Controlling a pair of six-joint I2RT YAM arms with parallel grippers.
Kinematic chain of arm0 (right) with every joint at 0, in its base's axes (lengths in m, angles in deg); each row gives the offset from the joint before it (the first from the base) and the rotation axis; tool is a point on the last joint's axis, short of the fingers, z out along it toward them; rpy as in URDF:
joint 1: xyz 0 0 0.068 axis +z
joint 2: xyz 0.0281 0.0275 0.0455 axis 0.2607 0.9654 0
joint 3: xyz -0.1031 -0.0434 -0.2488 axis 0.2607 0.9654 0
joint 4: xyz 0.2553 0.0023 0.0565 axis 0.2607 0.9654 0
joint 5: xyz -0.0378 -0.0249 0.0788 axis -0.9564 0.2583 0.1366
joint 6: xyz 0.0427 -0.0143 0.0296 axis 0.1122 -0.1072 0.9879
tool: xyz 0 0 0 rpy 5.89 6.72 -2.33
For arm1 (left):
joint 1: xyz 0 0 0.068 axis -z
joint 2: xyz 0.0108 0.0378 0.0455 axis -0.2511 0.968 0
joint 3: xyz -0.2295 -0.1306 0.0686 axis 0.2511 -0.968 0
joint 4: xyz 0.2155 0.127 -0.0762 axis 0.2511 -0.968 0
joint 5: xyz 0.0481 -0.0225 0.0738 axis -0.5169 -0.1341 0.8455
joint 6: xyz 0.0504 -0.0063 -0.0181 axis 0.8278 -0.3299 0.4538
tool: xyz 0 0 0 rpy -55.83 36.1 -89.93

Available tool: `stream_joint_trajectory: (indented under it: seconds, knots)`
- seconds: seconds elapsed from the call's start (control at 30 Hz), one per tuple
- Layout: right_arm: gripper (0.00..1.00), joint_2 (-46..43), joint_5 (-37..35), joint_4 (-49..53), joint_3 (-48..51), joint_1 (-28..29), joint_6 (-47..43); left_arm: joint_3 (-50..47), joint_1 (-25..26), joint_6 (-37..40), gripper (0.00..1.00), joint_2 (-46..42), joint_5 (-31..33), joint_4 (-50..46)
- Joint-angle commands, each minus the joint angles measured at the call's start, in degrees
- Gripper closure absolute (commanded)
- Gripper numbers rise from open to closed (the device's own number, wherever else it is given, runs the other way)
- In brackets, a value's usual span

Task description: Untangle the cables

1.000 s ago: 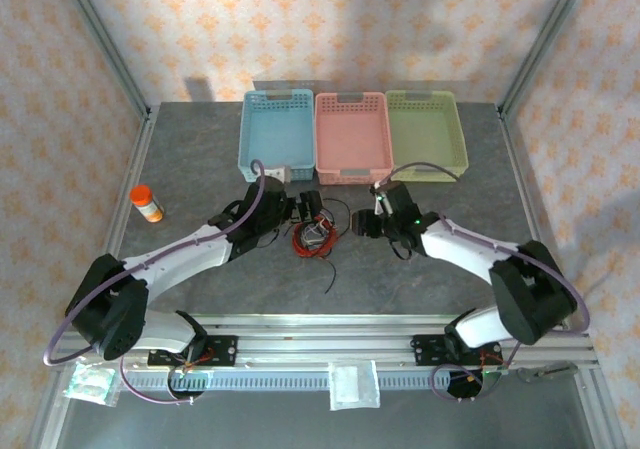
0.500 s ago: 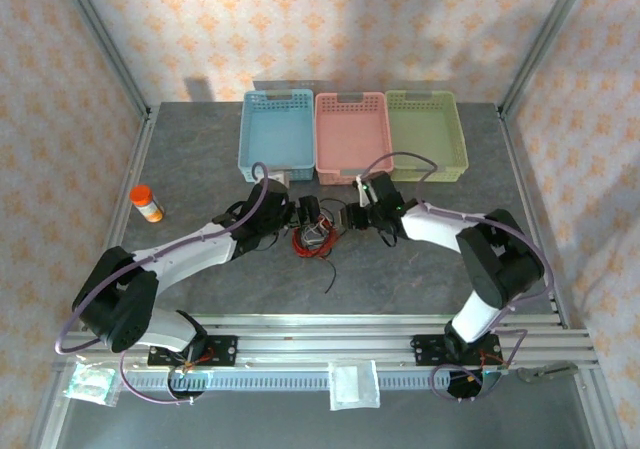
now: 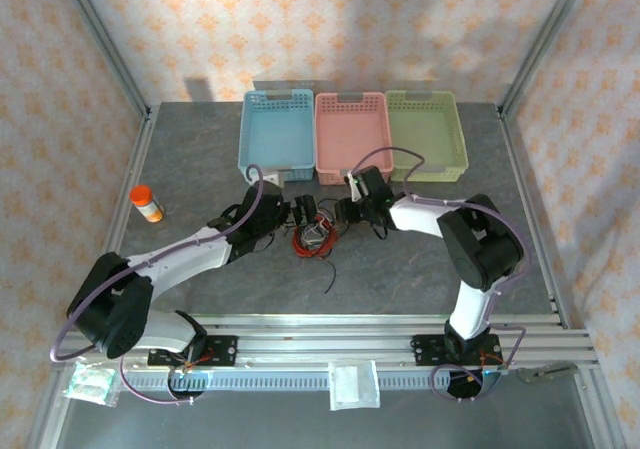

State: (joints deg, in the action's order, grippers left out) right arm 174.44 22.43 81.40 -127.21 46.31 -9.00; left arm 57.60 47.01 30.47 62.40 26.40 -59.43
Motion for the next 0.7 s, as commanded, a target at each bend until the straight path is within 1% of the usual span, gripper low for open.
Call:
stream_joint_trajectory:
  seconds: [0.0,0.23,0.43,0.6,0.67]
  knots:
    - [0.57,1.36,-1.04,-1.54,-1.99,-0.09,-0.3,-1.24,-0.38,1.48,0.01,-2.04,3.35,3.23]
    - [0.68,1.86,-0.51,-1.69,-2.41,-0.07,0.25,-0.69,-0.43,1.08,0.01,-1.55,3.92,2.53]
    - [0.83,1.05,-0.16,-1.96,-1.69,-0.08,0.85,-0.04,-0.39,0.15,0.0,-0.2,3.17,1.67]
    - [0.97,-1.87,-0.24,-2.04,-0.1,-0.01,1.52,1.06,-0.39,0.77,0.01,1.98,2.6,0.03]
    - [1.0,-3.37,-0.21,-1.96,0.5,0.0,1.81,0.93,-0.39,0.96,0.01,2.67,2.75,-0.06]
